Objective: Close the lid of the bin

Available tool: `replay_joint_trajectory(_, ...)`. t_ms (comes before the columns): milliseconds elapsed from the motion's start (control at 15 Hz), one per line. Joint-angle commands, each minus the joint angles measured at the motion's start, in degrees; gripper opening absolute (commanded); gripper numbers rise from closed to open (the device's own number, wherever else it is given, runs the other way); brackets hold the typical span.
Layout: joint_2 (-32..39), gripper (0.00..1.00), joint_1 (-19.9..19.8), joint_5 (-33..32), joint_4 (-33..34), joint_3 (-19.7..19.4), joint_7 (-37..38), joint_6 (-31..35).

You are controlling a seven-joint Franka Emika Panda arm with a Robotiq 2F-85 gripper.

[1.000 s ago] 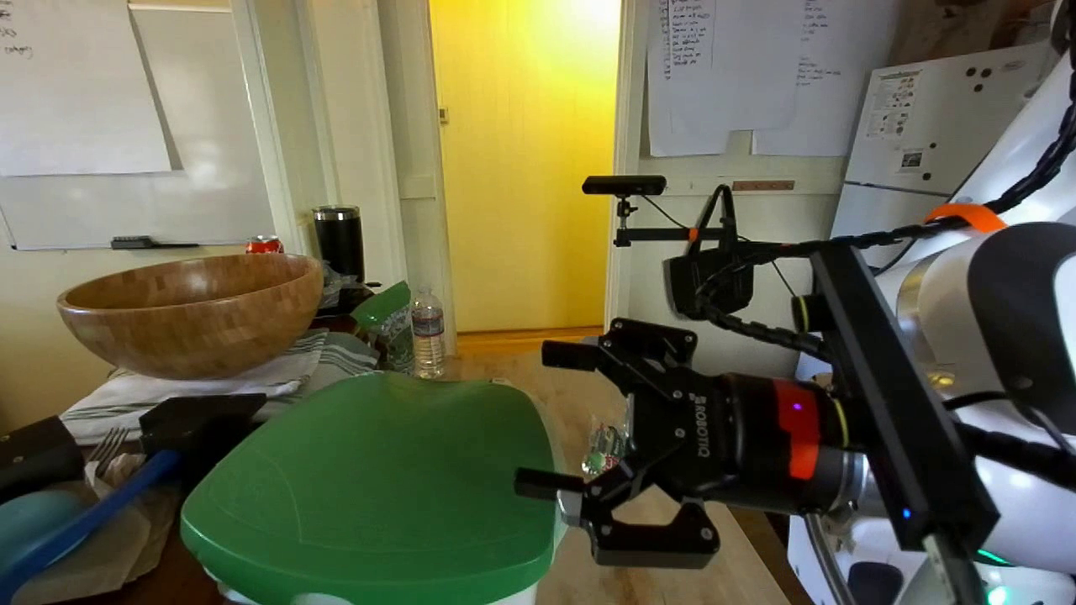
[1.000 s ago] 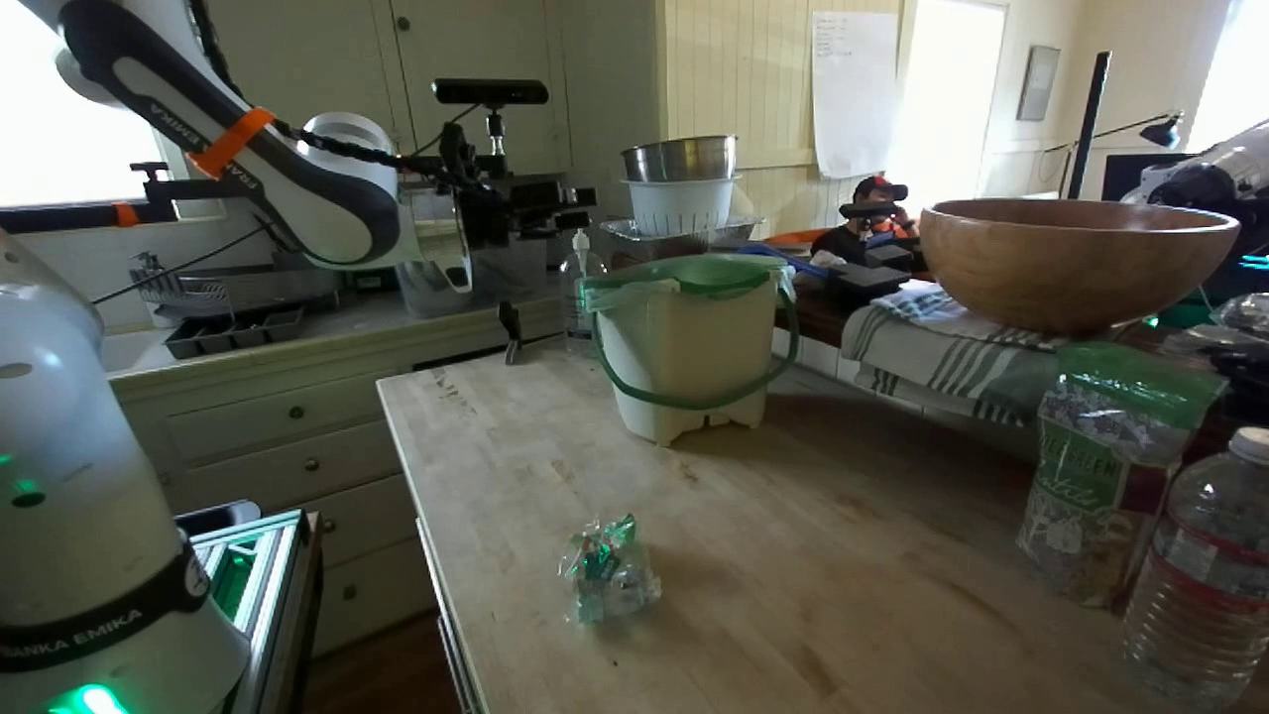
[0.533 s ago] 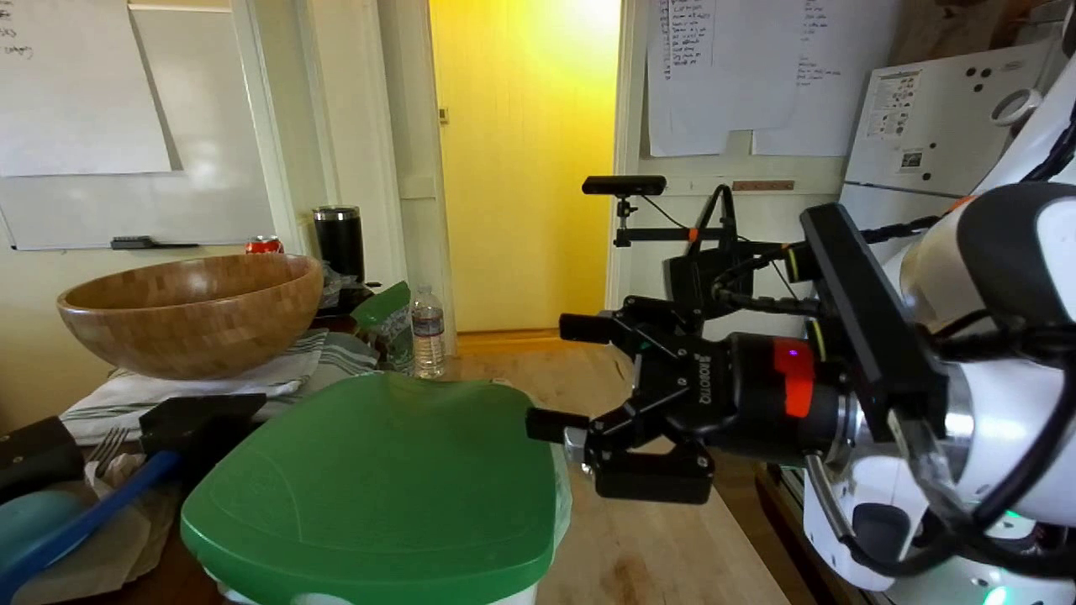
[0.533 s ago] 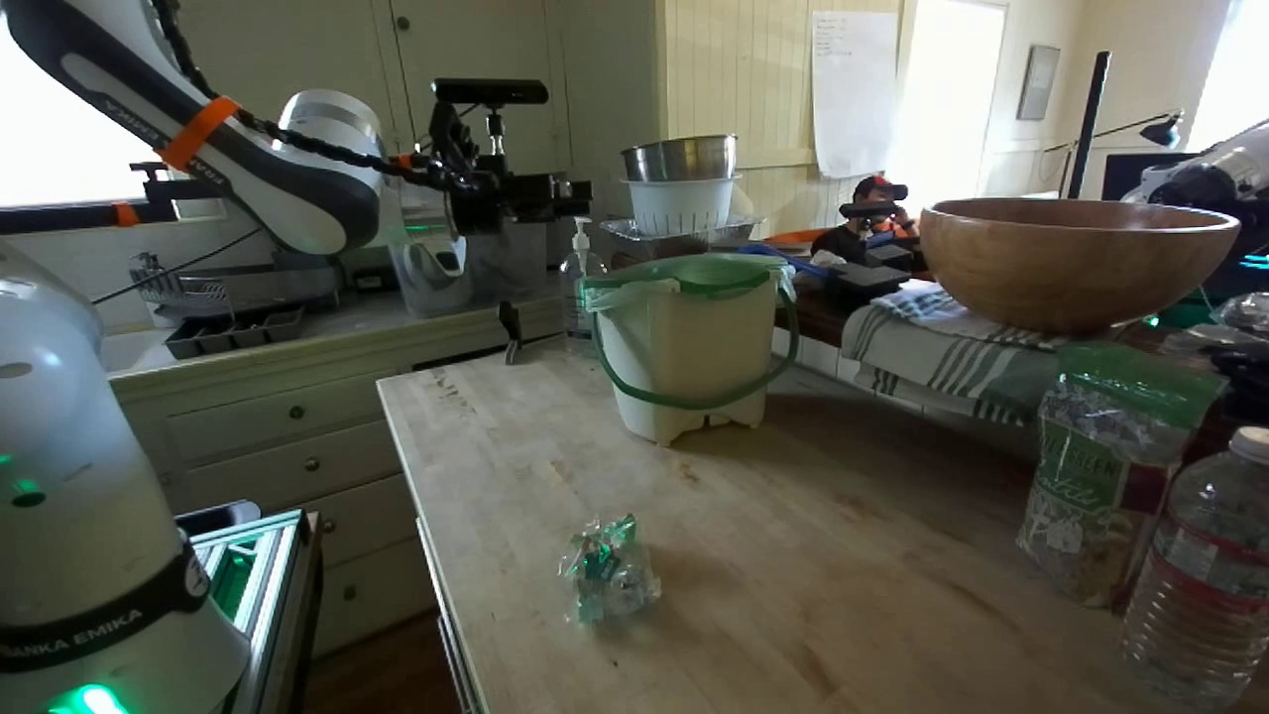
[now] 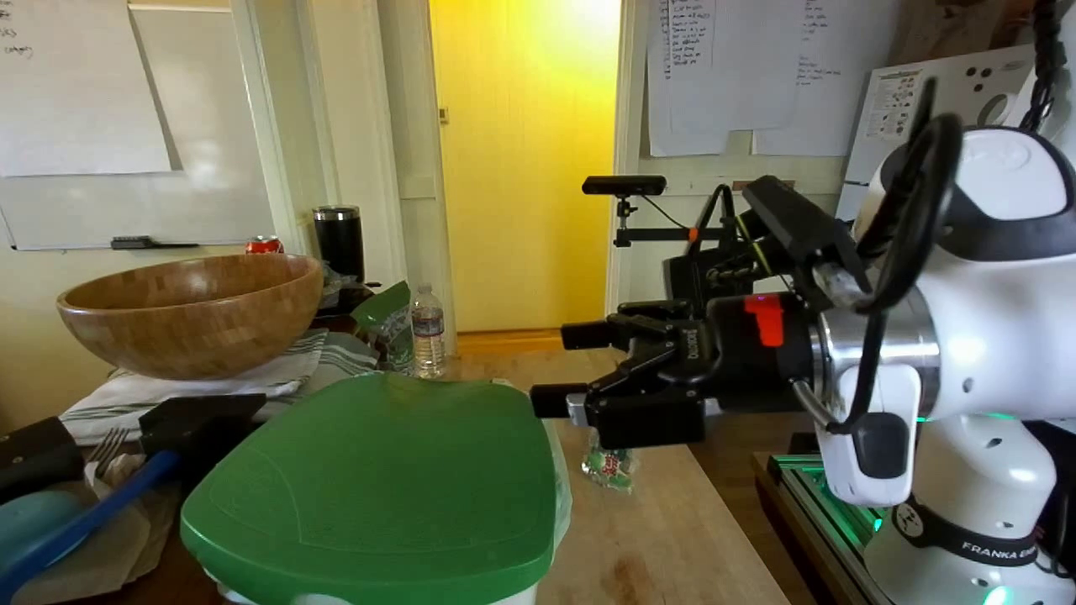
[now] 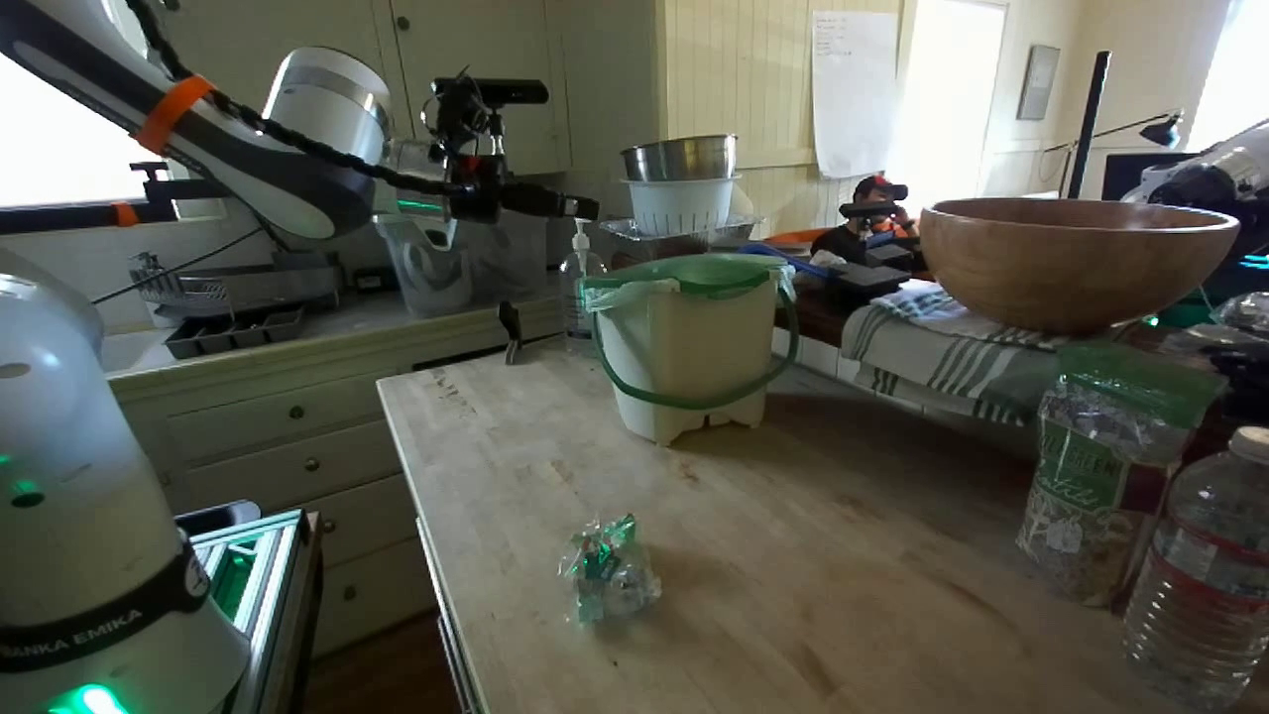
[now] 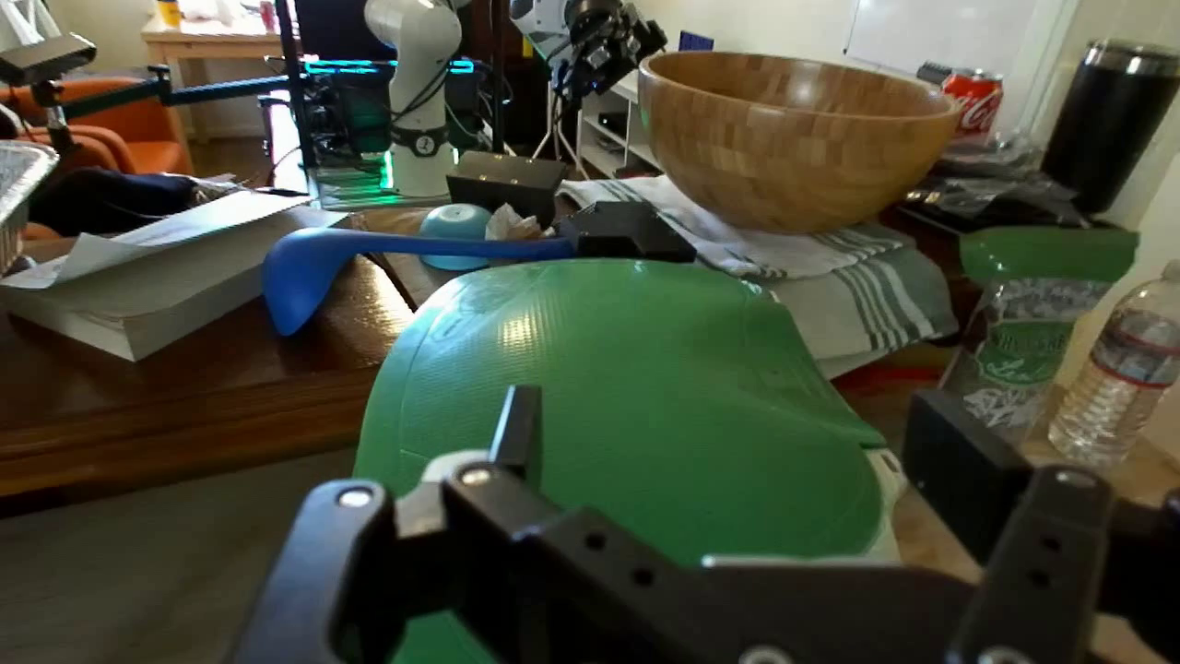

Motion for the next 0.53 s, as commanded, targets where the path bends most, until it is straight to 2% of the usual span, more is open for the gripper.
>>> replay_joint_trajectory(0, -2.5, 1.00, -1.1, 5.7, -0.5, -1.6, -1.1, 5.5)
replay_joint_trajectory(467, -4.6, 1.00, -1.6, 22.9, -0.6, -3.8, -7.3, 5.7)
